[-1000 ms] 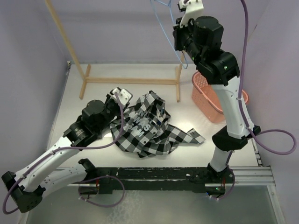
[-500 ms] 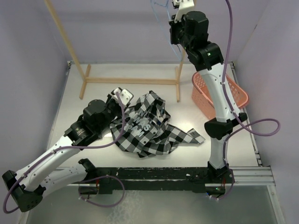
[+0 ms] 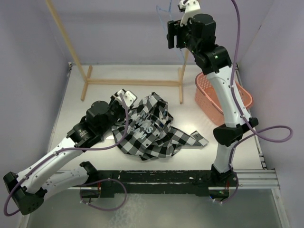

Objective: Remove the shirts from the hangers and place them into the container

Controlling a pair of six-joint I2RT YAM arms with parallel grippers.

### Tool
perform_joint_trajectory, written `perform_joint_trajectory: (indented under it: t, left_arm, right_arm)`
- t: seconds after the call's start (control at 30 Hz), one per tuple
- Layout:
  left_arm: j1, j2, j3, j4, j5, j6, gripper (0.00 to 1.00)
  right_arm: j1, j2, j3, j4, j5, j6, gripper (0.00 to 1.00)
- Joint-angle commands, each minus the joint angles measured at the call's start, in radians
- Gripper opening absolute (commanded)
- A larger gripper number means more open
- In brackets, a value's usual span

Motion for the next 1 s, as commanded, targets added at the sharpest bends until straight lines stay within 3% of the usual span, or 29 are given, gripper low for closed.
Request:
perform_joint_trajectory:
  t: [0.0, 0.1, 0.27, 0.4, 0.53, 0.77, 0.8, 0.83, 0.97]
  left_arm:
    - [0.006, 0.002, 0.011, 0.037, 0.019, -0.022, 0.40]
    - [0.006, 0.001, 0.009, 0.035, 0.007, -0.024, 0.40]
    - [0.009, 0.015, 0.004, 0.036, -0.006, -0.045, 0.41]
    - [0.008, 0.086, 0.010, 0.025, -0.036, -0.079, 0.40]
    - [0.009, 0.129, 0.054, -0.062, -0.092, -0.237, 0.22]
    - [0.013, -0.053, -0.064, -0.028, -0.287, -0.575, 0.25]
    - [0.015, -0.053, -0.081, -0.032, -0.313, -0.614, 0.25]
    - [0.020, -0.041, -0.091, -0.052, -0.338, -0.657, 0.26]
    - [0.036, 0.027, -0.159, -0.110, -0.384, -0.861, 0.23]
  right_arm:
    - [-0.002, -0.176, -0.074, 0.023, -0.068, 0.019, 0.79]
    - [-0.001, -0.337, -0.246, 0.027, -0.118, 0.064, 0.81]
    - [-0.001, -0.725, -0.707, 0.084, -0.178, 0.214, 0.80]
    - [-0.001, -0.918, -1.055, 0.112, -0.246, 0.323, 0.78]
    - [-0.001, -0.989, -1.287, 0.136, -0.312, 0.392, 0.77]
    - [-0.001, -1.023, -1.592, 0.324, -0.396, 0.509, 0.81]
    - [-0.002, -1.014, -1.629, 0.362, -0.416, 0.527, 0.86]
    - [-0.001, -1.001, -1.667, 0.395, -0.433, 0.543, 0.99]
    - [0.000, -0.948, -1.799, 0.573, -0.500, 0.595, 1.00]
